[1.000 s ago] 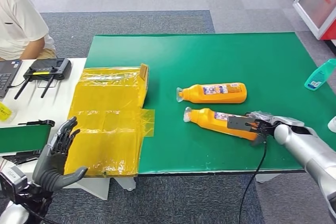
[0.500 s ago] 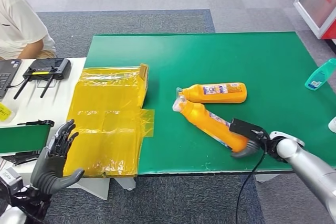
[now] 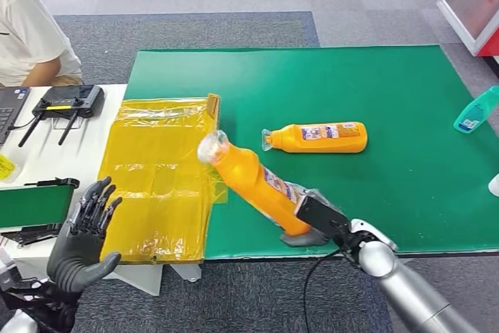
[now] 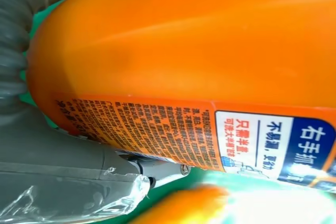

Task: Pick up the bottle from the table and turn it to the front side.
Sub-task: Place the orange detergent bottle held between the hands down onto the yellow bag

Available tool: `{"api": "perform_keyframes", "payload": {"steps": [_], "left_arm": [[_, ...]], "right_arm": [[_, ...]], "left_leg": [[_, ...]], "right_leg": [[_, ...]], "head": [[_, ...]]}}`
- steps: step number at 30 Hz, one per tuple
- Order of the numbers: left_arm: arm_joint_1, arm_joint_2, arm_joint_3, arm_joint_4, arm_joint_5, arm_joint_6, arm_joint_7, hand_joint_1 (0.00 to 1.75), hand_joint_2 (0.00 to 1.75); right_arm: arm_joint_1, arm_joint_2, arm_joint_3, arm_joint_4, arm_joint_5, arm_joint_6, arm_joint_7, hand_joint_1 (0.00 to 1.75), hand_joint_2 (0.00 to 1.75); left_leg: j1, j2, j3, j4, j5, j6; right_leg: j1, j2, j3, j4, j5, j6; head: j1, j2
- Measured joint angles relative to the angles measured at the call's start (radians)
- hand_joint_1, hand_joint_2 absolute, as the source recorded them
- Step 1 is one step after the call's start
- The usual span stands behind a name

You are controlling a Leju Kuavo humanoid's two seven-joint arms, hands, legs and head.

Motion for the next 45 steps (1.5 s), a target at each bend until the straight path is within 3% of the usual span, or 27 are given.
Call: {"api": "perform_keyframes", "payload": {"steps": [6,12,20,27,34,43,45], "left_arm": [[-0.073,-0.086,-0.040,-0.007,0.167,-0.025,0.111,0.00,1.75],[-0.145,-0.130,-0.145,0.003,0.207,0.000,0.133,0.00,1.75],[-0.191,-0.135,-0.231,0.011,0.198,0.018,0.134,0.00,1.75],[-0.259,-0.124,-0.306,0.027,0.072,0.094,0.205,0.00,1.75],[-0.337,-0.096,-0.413,0.047,0.030,0.122,0.222,0.00,1.75],[-0.372,-0.044,-0.481,0.068,-0.004,0.122,0.194,0.00,1.75],[-0.375,-0.032,-0.495,0.071,-0.012,0.121,0.180,0.87,1.75]], "right_arm": [[0.043,0.167,-0.052,-0.117,0.055,-0.001,-0.026,1.75,1.75],[0.066,0.256,-0.059,-0.181,0.126,-0.014,-0.055,1.75,1.75],[0.113,0.292,-0.055,-0.213,0.221,-0.054,-0.091,1.75,1.75],[0.122,0.322,-0.024,-0.206,0.327,-0.116,-0.065,1.75,1.75],[0.112,0.343,0.021,-0.162,0.402,-0.170,-0.052,1.75,1.75],[0.105,0.345,0.029,-0.116,0.418,-0.200,-0.068,1.75,1.75],[0.105,0.345,0.030,-0.107,0.420,-0.202,-0.070,1.75,1.75]], "left_leg": [[0.000,0.000,0.000,0.000,0.000,0.000],[-0.001,0.000,0.000,0.000,0.000,0.000],[-0.001,0.000,-0.001,0.000,0.000,0.000],[0.000,0.000,-0.001,0.000,0.000,0.000],[0.000,0.000,-0.001,0.000,0.001,0.000],[0.000,0.000,-0.001,0.000,0.000,0.000],[0.000,0.000,-0.001,0.000,0.000,0.000]], "right_leg": [[0.000,0.000,-0.001,0.000,0.000,0.000],[-0.001,0.000,-0.001,0.000,0.001,0.000],[0.000,0.000,-0.001,0.000,0.001,0.000],[0.000,0.000,-0.001,0.000,0.001,0.000],[0.000,0.000,-0.001,0.000,0.001,0.000],[0.000,0.000,-0.001,0.000,0.001,0.000],[0.000,0.000,-0.001,0.000,0.001,0.000]], "head": [[0.000,0.000],[0.000,0.000],[0.000,0.000],[0.000,0.000],[0.000,0.000],[0.000,0.000],[0.000,0.000]]}}
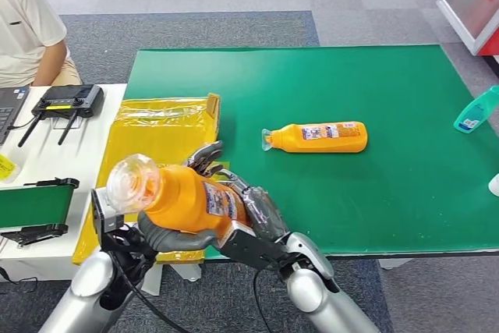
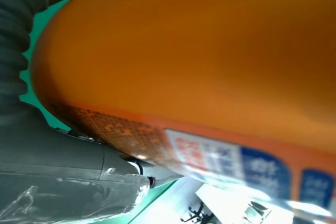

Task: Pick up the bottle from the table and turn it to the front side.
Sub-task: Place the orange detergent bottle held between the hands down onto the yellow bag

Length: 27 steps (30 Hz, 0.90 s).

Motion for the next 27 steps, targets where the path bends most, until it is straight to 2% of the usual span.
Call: {"api": "perform_keyframes", "payload": {"steps": [2,11,15,20,21,24,25,27], "left_arm": [[-0.002,0.010,-0.014,0.001,-0.005,0.000,-0.012,1.75,1.75],[0.000,0.047,-0.040,0.001,-0.033,0.007,-0.050,1.75,1.75],[0.042,0.035,-0.033,-0.024,-0.094,0.029,-0.093,1.75,1.75],[0.091,0.018,-0.028,-0.070,-0.202,0.085,-0.107,1.75,1.75],[0.102,0.011,-0.026,-0.081,-0.236,0.101,-0.110,1.75,1.75],[0.129,-0.012,-0.018,-0.118,-0.313,0.135,-0.118,1.75,1.75],[0.134,-0.019,-0.016,-0.133,-0.331,0.142,-0.120,1.75,1.75],[0.143,-0.030,-0.011,-0.164,-0.364,0.158,-0.124,1.75,1.75]], "right_arm": [[0.000,0.000,0.000,0.008,0.000,-0.001,0.000,1.75,1.75],[0.002,0.000,0.005,0.034,-0.006,-0.002,0.000,1.75,1.75],[0.019,0.002,0.003,0.027,-0.016,-0.010,0.004,1.75,1.75],[0.042,0.006,-0.001,0.007,-0.019,-0.012,0.007,1.75,1.75],[0.047,0.007,-0.005,0.002,-0.019,-0.013,0.009,1.67,1.75],[0.057,0.013,-0.020,-0.017,-0.019,-0.010,0.015,0.40,1.75],[0.059,0.015,-0.023,-0.025,-0.020,-0.007,0.020,0.04,1.75],[0.062,0.020,-0.031,-0.042,-0.029,0.001,0.035,0.00,1.75]], "left_leg": [[0.000,0.000,0.000,0.000,0.000,0.000],[0.000,0.000,0.000,0.000,0.000,0.000],[0.000,0.000,0.000,0.000,0.000,0.000],[0.000,0.000,-0.001,0.000,0.000,0.000],[0.000,0.000,-0.001,0.000,-0.001,0.000],[0.000,0.000,-0.001,0.000,0.000,0.000],[0.000,0.000,-0.001,0.000,0.000,0.000],[0.000,0.000,-0.001,0.000,0.000,0.000]], "right_leg": [[0.000,0.000,0.000,0.000,0.000,0.000],[0.000,0.000,0.000,0.000,0.000,0.000],[0.000,0.000,0.000,0.000,0.000,0.000],[0.000,0.000,0.000,0.000,-0.001,0.000],[0.000,0.000,0.000,0.000,-0.001,0.000],[0.000,0.000,0.000,0.000,-0.001,0.000],[0.000,0.000,0.000,0.000,-0.001,0.000],[0.000,0.000,0.000,0.000,-0.001,0.000]], "head": [[0.000,0.000],[0.000,0.000],[0.000,0.000],[0.000,0.000],[0.000,0.000],[0.000,0.000],[0.000,0.000],[0.000,0.000]]}}
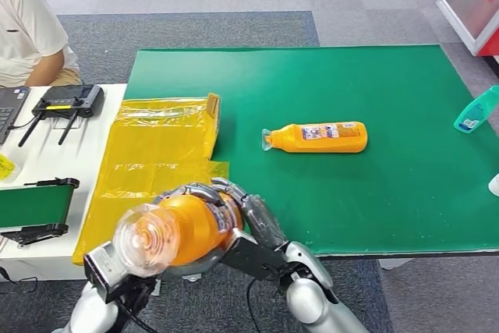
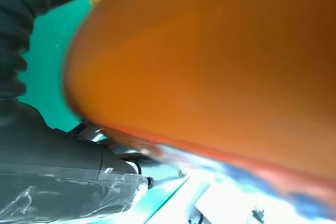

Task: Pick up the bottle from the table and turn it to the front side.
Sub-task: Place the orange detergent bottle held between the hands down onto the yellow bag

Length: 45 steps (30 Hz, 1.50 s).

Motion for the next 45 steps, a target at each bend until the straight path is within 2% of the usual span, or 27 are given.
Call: {"api": "perform_keyframes", "payload": {"steps": [8,11,17,21,25,29,34,45], "left_arm": [[0.034,-0.021,0.015,-0.078,-0.052,0.038,-0.004,1.75,1.75],[0.058,-0.035,0.024,-0.101,-0.123,0.078,-0.007,1.75,1.75],[0.139,-0.082,0.093,-0.167,-0.485,0.262,0.019,1.75,1.75],[0.147,-0.104,0.148,-0.182,-0.674,0.339,0.068,1.75,1.75],[0.141,-0.116,0.224,-0.186,-0.867,0.385,0.157,1.75,1.75],[0.108,-0.120,0.310,-0.160,-0.998,0.377,0.236,1.75,1.75],[0.049,-0.109,0.371,-0.067,-1.115,0.324,0.279,1.75,1.75],[-0.093,-0.044,0.409,0.193,-1.072,0.170,0.304,1.75,1.75]], "right_arm": [[0.019,0.018,-0.043,-0.025,-0.045,0.013,0.029,0.00,1.75],[0.033,0.021,-0.064,-0.031,-0.056,0.013,0.035,0.00,1.75],[0.099,0.022,-0.144,-0.105,-0.062,0.016,0.034,0.00,1.75],[0.128,0.024,-0.196,-0.160,-0.069,0.041,0.026,0.00,1.75],[0.155,0.028,-0.229,-0.205,-0.070,0.059,0.025,0.00,1.75],[0.166,0.033,-0.243,-0.218,-0.068,0.071,0.025,0.00,1.75],[0.167,0.036,-0.247,-0.220,-0.096,0.108,0.009,0.00,1.75],[0.131,0.021,-0.204,-0.256,-0.091,0.148,-0.031,0.00,1.75]], "left_leg": [[0.000,0.000,0.000,0.000,0.000,0.000],[0.000,0.000,0.000,0.000,0.000,0.000],[0.000,0.000,0.000,0.000,-0.001,0.000],[0.000,0.000,0.000,0.000,-0.001,0.000],[0.000,0.000,0.000,0.000,-0.001,0.000],[0.000,0.000,0.000,0.000,0.000,-0.001],[0.000,0.000,0.000,0.000,0.000,0.000],[0.000,0.000,0.000,0.000,0.000,0.000]], "right_leg": [[0.000,0.000,0.000,0.000,0.000,0.000],[0.000,0.000,0.000,0.000,0.000,0.000],[0.000,0.000,0.000,0.000,-0.001,0.000],[0.000,0.000,0.000,0.000,0.000,0.000],[0.000,0.000,-0.001,0.000,0.000,0.000],[0.000,0.000,-0.001,0.000,0.000,0.000],[0.000,0.000,-0.001,0.000,0.000,0.000],[0.000,0.000,-0.001,0.000,0.001,0.000]], "head": [[0.000,0.000],[0.000,0.000],[0.000,0.000],[0.000,0.000],[0.000,0.000],[0.000,0.000],[0.000,0.000],[0.000,0.000]]}}
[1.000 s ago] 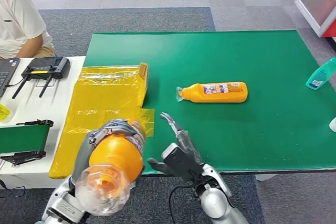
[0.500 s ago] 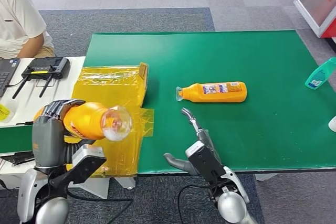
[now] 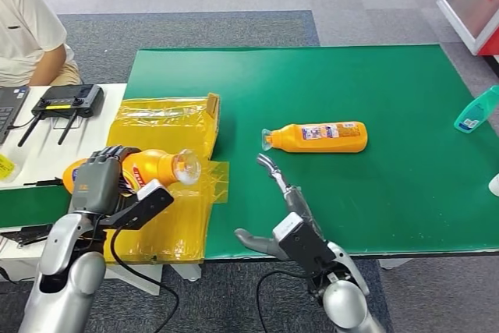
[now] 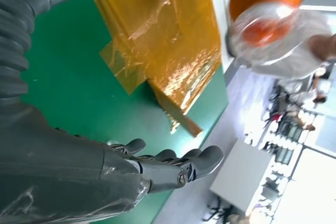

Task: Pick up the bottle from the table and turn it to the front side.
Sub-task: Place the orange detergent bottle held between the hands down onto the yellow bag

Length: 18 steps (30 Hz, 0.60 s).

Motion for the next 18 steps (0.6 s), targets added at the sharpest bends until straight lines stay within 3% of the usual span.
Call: {"api": "perform_keyframes", "payload": {"steps": [6,11,18], "left_arm": [[-0.195,0.064,-0.008,0.279,0.067,-0.048,-0.043,1.75,1.75],[-0.380,0.088,-0.046,0.531,0.035,-0.074,-0.021,1.75,1.75],[-0.472,0.087,-0.086,0.708,0.015,-0.073,0.000,1.75,1.75]], "right_arm": [[-0.085,-0.091,0.159,-0.003,0.066,-0.009,-0.049,0.00,1.75],[-0.142,-0.167,0.284,-0.004,0.039,-0.025,-0.054,0.00,1.75],[-0.161,-0.223,0.341,-0.004,0.010,-0.023,-0.065,0.00,1.75]], "left_leg": [[0.000,0.000,0.000,0.000,0.003,-0.002],[0.000,0.000,0.000,0.000,0.004,-0.001],[0.000,0.000,-0.001,0.000,0.004,-0.001]], "right_leg": [[0.000,0.000,-0.001,0.000,0.002,-0.001],[0.000,0.000,-0.001,0.000,0.004,0.000],[0.000,0.000,-0.001,0.000,0.004,0.000]], "head": [[0.000,0.000],[0.000,0.000],[0.000,0.000]]}}
